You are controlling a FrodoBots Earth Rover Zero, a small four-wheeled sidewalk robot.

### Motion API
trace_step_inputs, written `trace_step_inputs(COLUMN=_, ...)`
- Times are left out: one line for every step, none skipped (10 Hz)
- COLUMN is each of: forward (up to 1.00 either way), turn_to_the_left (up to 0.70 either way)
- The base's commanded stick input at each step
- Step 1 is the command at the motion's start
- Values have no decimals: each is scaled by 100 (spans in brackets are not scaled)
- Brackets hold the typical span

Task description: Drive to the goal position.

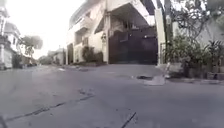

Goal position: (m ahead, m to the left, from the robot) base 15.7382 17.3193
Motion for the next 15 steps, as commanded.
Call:
trace_step_inputs(forward=0, turn_to_the_left=100)
trace_step_inputs(forward=0, turn_to_the_left=27)
trace_step_inputs(forward=0, turn_to_the_left=0)
trace_step_inputs(forward=0, turn_to_the_left=0)
trace_step_inputs(forward=0, turn_to_the_left=0)
trace_step_inputs(forward=0, turn_to_the_left=0)
trace_step_inputs(forward=0, turn_to_the_left=0)
trace_step_inputs(forward=0, turn_to_the_left=0)
trace_step_inputs(forward=0, turn_to_the_left=0)
trace_step_inputs(forward=0, turn_to_the_left=0)
trace_step_inputs(forward=52, turn_to_the_left=1)
trace_step_inputs(forward=100, turn_to_the_left=2)
trace_step_inputs(forward=100, turn_to_the_left=2)
trace_step_inputs(forward=100, turn_to_the_left=2)
trace_step_inputs(forward=100, turn_to_the_left=2)
